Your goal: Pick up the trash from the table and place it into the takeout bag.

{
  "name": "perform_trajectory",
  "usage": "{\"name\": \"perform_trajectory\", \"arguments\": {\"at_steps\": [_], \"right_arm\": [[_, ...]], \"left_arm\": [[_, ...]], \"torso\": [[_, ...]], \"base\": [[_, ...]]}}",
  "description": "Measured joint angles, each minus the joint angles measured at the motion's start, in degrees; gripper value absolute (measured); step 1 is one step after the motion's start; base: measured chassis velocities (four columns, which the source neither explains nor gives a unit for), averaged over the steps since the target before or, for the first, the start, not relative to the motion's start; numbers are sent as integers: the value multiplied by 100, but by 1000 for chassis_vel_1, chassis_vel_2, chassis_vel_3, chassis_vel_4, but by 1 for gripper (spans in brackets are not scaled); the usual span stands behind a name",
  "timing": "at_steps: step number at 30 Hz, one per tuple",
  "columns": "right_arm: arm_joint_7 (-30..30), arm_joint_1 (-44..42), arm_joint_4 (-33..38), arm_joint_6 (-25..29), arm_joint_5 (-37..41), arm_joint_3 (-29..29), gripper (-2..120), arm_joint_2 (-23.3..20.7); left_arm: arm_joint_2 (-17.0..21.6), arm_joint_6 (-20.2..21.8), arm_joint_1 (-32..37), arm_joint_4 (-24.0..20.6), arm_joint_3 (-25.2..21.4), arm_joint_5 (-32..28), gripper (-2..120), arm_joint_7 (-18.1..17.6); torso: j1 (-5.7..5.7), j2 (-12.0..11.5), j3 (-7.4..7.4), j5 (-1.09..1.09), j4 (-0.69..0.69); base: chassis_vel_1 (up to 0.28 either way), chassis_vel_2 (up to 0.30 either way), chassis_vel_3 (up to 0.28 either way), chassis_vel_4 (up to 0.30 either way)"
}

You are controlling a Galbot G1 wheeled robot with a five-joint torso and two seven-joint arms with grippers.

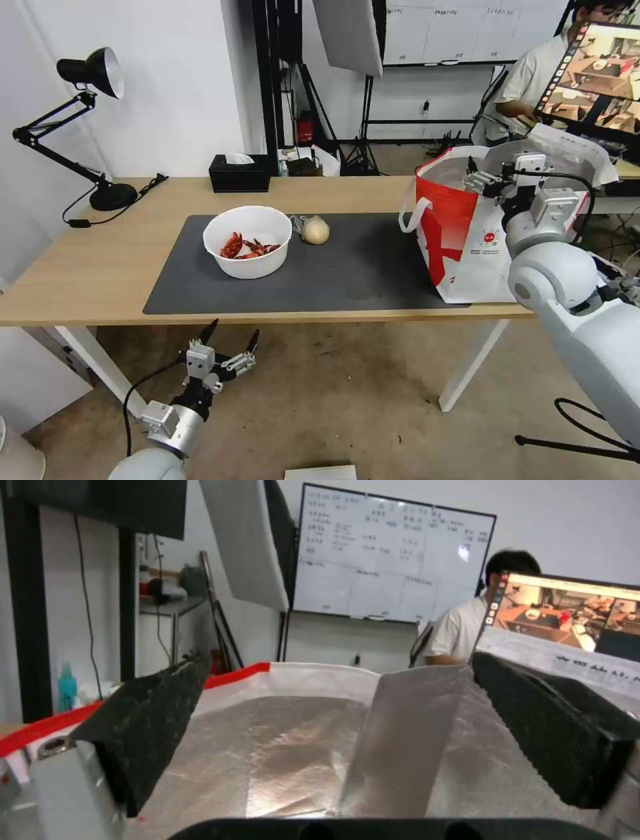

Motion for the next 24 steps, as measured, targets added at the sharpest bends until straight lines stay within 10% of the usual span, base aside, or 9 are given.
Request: {"name": "perform_trajectory", "arguments": {"at_steps": [24], "right_arm": [[-1627,-1740,1510,1373,1147,836,100,-110]], "left_arm": [[-35,-7,-25,-28,25,-20,100,-1]], "torso": [[0,0,-1,0,-1]], "base": [[0,0,0,0]]}}
